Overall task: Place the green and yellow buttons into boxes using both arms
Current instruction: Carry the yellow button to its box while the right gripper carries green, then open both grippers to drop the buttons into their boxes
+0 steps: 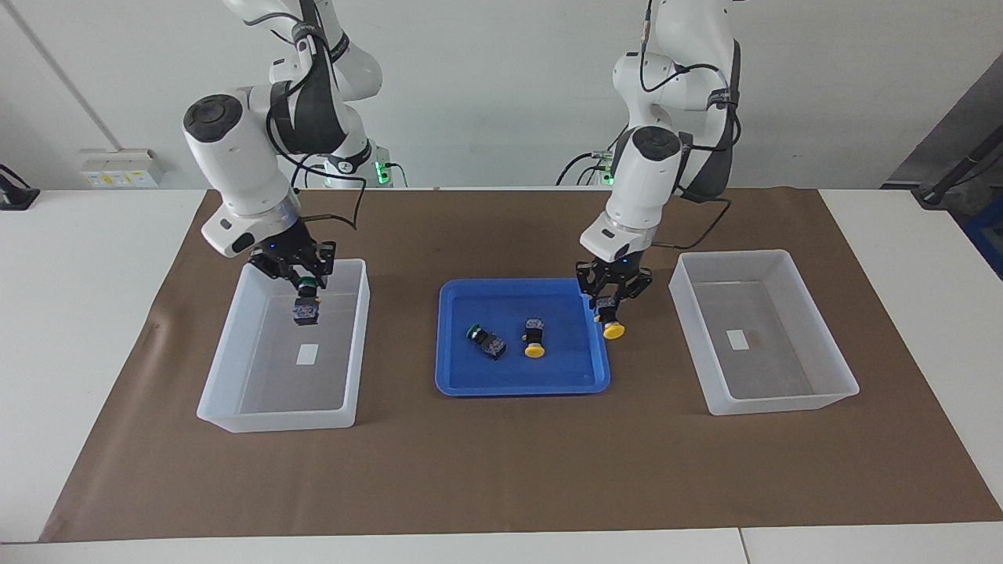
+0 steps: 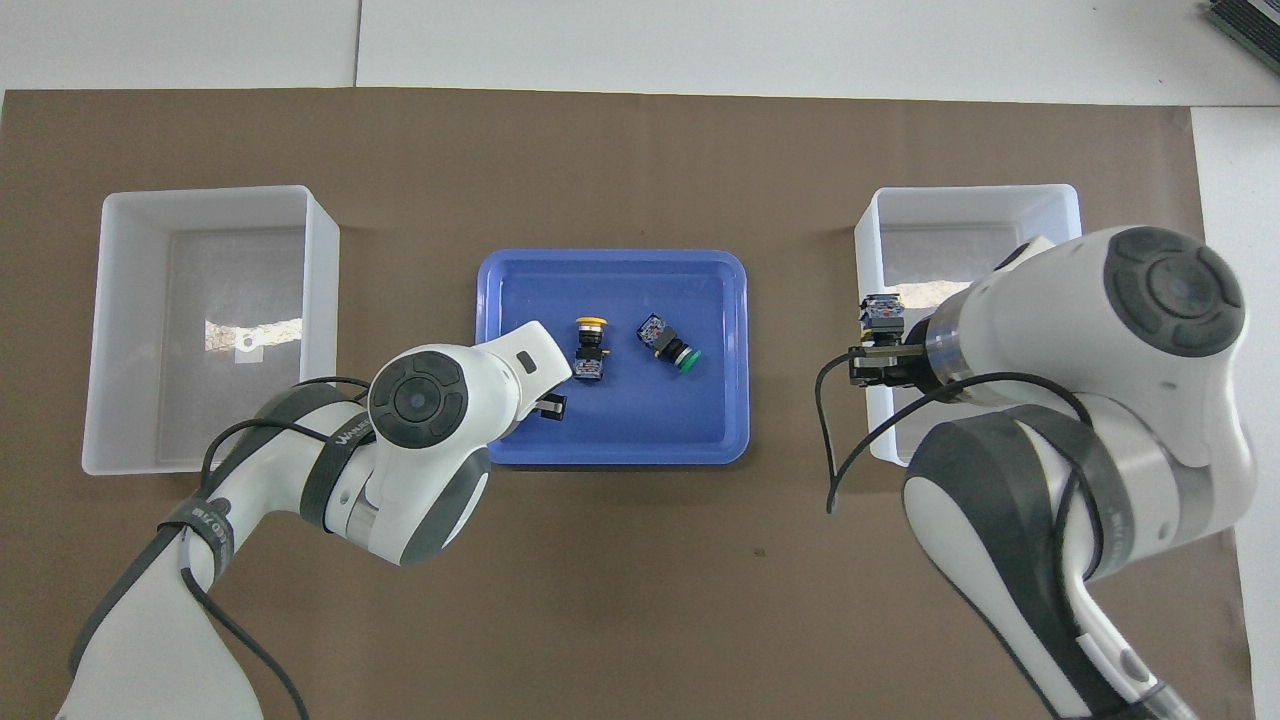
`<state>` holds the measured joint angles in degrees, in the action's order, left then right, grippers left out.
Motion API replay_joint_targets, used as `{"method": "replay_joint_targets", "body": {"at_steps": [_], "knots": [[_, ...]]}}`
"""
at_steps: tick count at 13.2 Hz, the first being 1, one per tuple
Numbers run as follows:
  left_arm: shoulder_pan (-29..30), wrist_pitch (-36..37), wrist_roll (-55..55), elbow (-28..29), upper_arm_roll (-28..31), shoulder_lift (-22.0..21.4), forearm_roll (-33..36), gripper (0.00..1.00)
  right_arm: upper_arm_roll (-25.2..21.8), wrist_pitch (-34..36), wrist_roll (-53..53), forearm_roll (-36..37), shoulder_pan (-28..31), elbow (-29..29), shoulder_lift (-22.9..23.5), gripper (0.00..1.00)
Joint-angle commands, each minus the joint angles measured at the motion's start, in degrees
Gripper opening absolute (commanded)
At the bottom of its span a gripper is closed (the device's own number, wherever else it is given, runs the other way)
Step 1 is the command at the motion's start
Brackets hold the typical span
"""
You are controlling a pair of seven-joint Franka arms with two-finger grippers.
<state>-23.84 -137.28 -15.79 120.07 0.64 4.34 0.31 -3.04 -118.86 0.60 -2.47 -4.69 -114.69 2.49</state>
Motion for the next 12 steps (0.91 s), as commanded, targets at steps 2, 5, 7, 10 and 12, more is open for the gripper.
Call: {"method": "replay_joint_targets", "body": {"at_steps": [2,5,7,10,12], "knots": [[8.4,0.1,3.0,-3.3,-0.4,1.0,0.1,0.00,0.8,-9.1,2.1,-1.0,2.9,-0.4,7.4,0.00],[16.3,-2.3,17.5,-3.5,-0.4,2.2,0.0,0.00,0.8,-15.4,4.0,-1.0,4.2,-1.8,11.4,0.00],[20.1,-5.9,28.2,-3.5,-0.4,3.4,0.0,0.00,0.8,-17.7,4.0,-1.0,4.6,-1.8,12.5,0.00],[22.8,-10.3,30.9,-3.8,-0.4,6.5,0.0,0.00,0.8,-20.0,3.8,-1.0,4.9,-1.7,13.5,0.75],[23.1,-12.7,32.4,-3.7,-0.3,8.1,0.0,0.00,0.8,-19.8,4.1,-1.0,4.8,-0.9,13.4,1.00]]}}
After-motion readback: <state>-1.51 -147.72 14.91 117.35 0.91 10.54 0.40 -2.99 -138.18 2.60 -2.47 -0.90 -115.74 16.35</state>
